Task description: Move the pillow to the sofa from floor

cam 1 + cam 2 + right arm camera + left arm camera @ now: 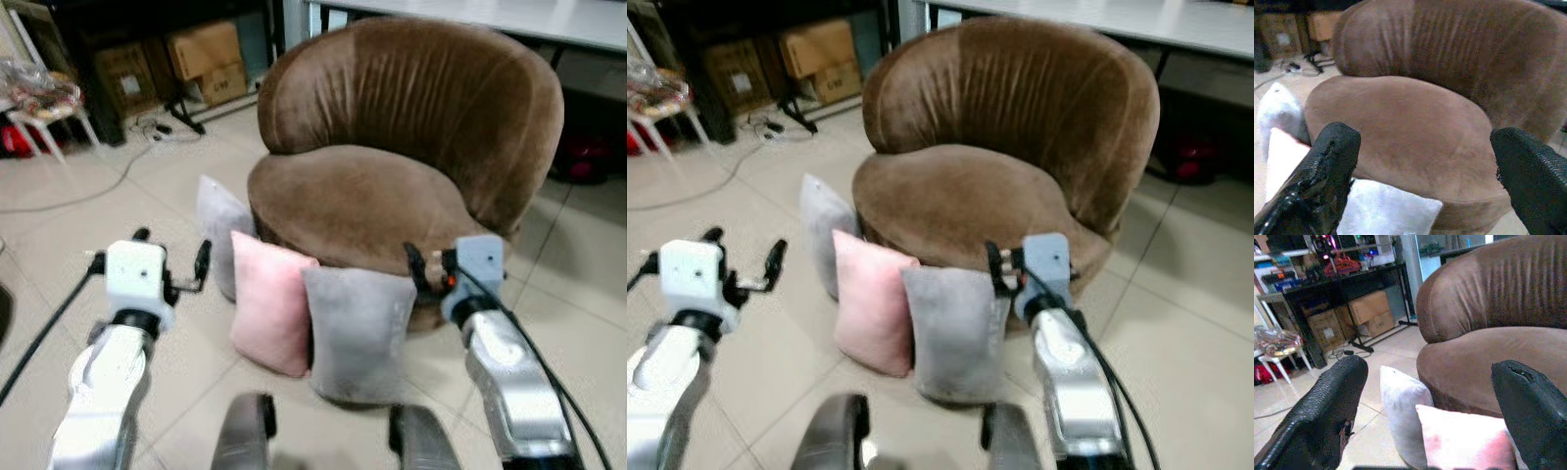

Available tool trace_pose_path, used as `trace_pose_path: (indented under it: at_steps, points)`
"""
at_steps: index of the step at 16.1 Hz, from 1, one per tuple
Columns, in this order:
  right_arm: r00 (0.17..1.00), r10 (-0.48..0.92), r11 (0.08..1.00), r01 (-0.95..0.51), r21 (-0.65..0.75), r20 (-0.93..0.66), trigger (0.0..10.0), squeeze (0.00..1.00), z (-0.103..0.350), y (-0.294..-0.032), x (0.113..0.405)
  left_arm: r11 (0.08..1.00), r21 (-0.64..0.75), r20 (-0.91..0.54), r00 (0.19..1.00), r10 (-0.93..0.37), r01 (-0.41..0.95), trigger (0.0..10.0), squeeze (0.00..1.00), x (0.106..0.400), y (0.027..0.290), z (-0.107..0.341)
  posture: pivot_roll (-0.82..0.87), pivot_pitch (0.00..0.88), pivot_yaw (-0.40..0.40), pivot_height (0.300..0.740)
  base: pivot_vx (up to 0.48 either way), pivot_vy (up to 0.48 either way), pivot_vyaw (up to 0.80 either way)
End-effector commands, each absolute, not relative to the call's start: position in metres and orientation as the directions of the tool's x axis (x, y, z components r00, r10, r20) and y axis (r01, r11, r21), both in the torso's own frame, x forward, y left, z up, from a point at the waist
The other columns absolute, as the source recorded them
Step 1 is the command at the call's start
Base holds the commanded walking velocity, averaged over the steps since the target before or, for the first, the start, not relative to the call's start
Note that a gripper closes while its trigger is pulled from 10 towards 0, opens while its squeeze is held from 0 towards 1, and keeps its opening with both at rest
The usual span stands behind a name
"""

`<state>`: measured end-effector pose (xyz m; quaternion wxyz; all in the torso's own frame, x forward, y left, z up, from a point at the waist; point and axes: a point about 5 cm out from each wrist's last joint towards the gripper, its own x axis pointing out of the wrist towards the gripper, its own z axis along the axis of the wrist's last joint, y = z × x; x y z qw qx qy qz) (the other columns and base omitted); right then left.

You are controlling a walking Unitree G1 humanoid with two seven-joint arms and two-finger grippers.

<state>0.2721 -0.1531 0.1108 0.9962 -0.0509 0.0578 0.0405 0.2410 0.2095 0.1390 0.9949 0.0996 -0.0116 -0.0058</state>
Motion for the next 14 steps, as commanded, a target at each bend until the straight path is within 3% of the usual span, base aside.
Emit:
trace_pose_path:
  at_steps: [1, 11, 14]
  points:
    - [0.992, 0.061, 0.991, -0.073, -0.112, -0.111, 10.0, 0.00, 0.1144, -0.1581, 0.2743, 0.980, 0.196, 0.026, 0.999, -0.030, 0.024, 10.0, 0.00, 0.2434, 0.2063, 0.1406, -0.09, 0.000, 0.049, 0.606, 0.292, 0.000, 0.00]
    - [0.991, 0.015, 0.993, -0.030, -0.118, -0.130, 10.0, 0.00, 0.1104, -0.1643, 0.2733, 0.981, 0.192, 0.022, 0.999, -0.039, 0.034, 10.0, 0.00, 0.2455, 0.2055, 0.1396, -0.10, 0.000, 0.057, 0.606, 0.299, 0.000, 0.00]
    - [0.991, 0.004, 0.992, -0.021, -0.122, -0.137, 10.0, 0.00, 0.1098, -0.1657, 0.2739, 0.981, 0.191, 0.021, 0.999, -0.042, 0.037, 10.0, 0.00, 0.2456, 0.2056, 0.1391, -0.10, 0.000, 0.057, 0.606, 0.300, 0.000, -0.67]
